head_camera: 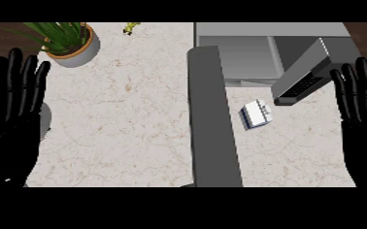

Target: Pick up the milk, place it into the microwave and close the microwave

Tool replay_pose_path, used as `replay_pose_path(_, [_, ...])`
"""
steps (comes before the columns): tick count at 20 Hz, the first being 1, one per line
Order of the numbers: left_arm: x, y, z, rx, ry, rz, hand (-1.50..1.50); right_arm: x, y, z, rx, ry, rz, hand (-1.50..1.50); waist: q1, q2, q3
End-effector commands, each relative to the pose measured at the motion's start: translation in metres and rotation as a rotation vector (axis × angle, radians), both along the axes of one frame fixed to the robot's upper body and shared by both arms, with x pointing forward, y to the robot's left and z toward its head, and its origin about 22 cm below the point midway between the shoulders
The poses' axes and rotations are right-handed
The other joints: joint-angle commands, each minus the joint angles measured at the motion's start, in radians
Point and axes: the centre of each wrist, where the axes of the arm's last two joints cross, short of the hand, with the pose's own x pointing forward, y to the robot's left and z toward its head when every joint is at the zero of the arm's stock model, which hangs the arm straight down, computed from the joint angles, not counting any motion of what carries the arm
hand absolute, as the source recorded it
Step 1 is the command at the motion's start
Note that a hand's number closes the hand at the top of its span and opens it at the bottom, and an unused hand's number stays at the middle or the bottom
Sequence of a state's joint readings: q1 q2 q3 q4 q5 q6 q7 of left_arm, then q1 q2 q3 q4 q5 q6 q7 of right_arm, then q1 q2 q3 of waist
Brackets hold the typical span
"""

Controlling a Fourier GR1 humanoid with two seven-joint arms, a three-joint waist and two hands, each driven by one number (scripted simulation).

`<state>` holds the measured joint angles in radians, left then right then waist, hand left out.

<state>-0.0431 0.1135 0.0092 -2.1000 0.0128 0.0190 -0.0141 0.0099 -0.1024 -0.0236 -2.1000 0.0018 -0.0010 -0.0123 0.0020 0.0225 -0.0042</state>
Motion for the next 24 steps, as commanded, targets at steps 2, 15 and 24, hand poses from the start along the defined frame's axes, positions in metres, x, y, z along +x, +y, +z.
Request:
replay_pose_path(2, [0.004, 0.000, 0.002, -0.003, 0.050, -0.005, -1.50, -0.006, -0.019, -0.024, -0.021, 0.038, 0.045, -1.50, -0.005, -0.023, 0.005])
replay_pose_path(15, [-0.041, -0.014, -0.068, -0.276, 0.236, -0.027, -1.50, -0.019, -0.021, -0.044, 0.008, 0.200, 0.187, -1.50, -0.002, -0.024, 0.004])
replay_pose_path(24, [-0.071, -0.029, -0.088, -0.286, 0.238, -0.042, -1.50, -0.016, -0.001, -0.080, 0.022, 0.263, 0.161, -1.50, 0.001, -0.024, 0.004])
